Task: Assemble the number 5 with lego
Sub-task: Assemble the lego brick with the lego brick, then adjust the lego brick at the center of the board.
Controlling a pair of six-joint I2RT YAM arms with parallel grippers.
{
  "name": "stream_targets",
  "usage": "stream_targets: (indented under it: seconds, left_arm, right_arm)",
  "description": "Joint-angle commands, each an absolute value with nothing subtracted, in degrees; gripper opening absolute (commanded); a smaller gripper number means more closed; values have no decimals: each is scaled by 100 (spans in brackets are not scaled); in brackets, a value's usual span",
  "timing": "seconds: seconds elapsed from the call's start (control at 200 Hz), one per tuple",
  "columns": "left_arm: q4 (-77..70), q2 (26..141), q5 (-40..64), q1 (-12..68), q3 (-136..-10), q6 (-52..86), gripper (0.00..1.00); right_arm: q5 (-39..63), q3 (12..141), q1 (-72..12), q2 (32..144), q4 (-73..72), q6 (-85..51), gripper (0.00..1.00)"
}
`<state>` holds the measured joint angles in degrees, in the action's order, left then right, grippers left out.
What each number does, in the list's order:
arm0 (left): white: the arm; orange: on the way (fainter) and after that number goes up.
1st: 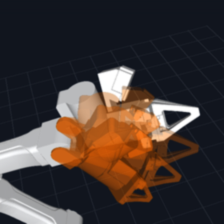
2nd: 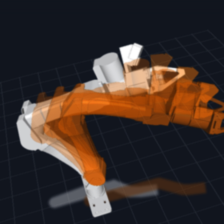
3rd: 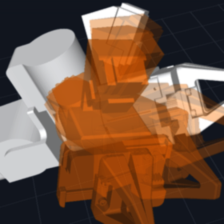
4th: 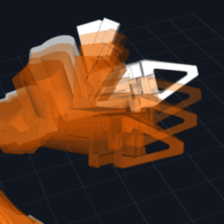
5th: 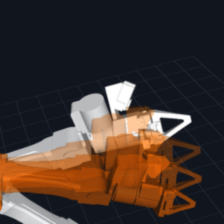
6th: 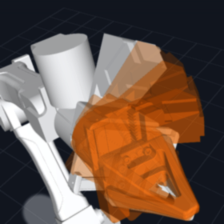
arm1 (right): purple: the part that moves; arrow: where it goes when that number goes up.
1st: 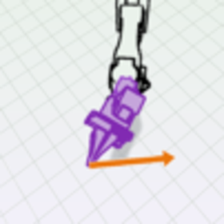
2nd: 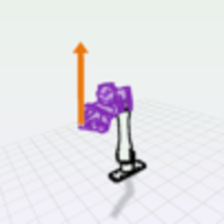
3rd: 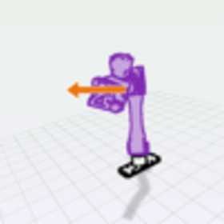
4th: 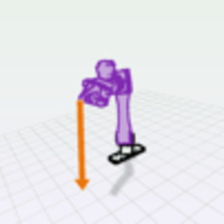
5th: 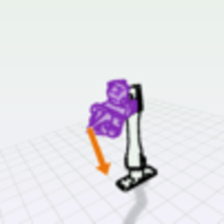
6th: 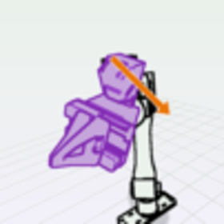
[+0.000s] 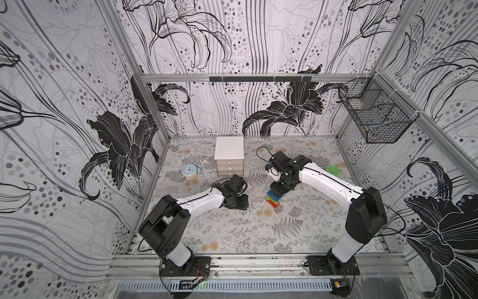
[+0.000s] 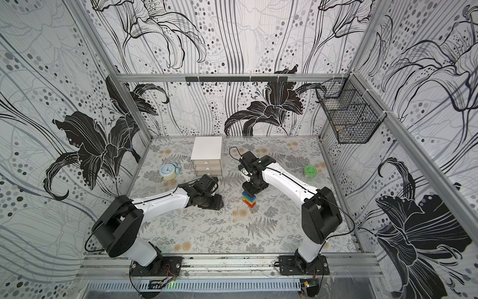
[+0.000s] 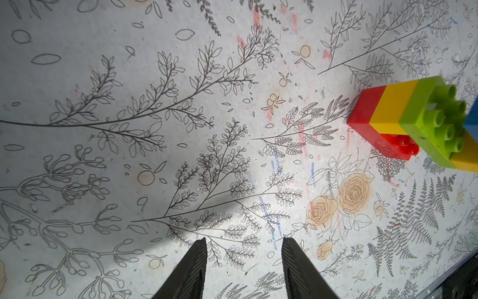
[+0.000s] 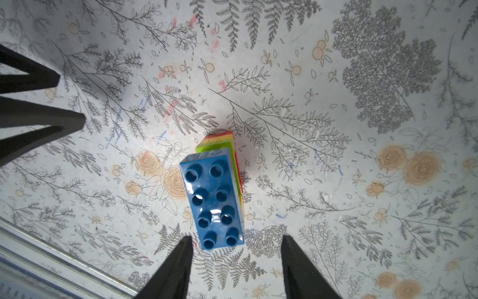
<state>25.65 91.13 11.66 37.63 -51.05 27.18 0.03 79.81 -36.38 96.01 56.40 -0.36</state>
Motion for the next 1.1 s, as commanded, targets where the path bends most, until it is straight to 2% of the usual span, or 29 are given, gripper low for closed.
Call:
stream_targets:
  seconds: [0.0,0.27,0.466,0.821,1.096]
  left_arm:
    - [2357,9204,1248,3831,-5289,2794,51]
    - [2316,9327,1285,3963,-5372,2830,51]
    - [2372,9285,1249,4004,-5497,2823,51]
    - [2471,9005,1145,4010,-5597,2892,52]
    - [2520,8945,1053,4013,-5554,2873,52]
  right_arm:
    - [126,7686,-3605,9217,5366,-370,58]
    - [-120,6932,-3142,8788,4835,-903,57]
    - [-130,6507,-2823,9071,4427,-1142,56]
    - [22,6125,-2773,9919,3610,-1509,53]
    - [314,5901,-2803,9909,3489,-1595,51]
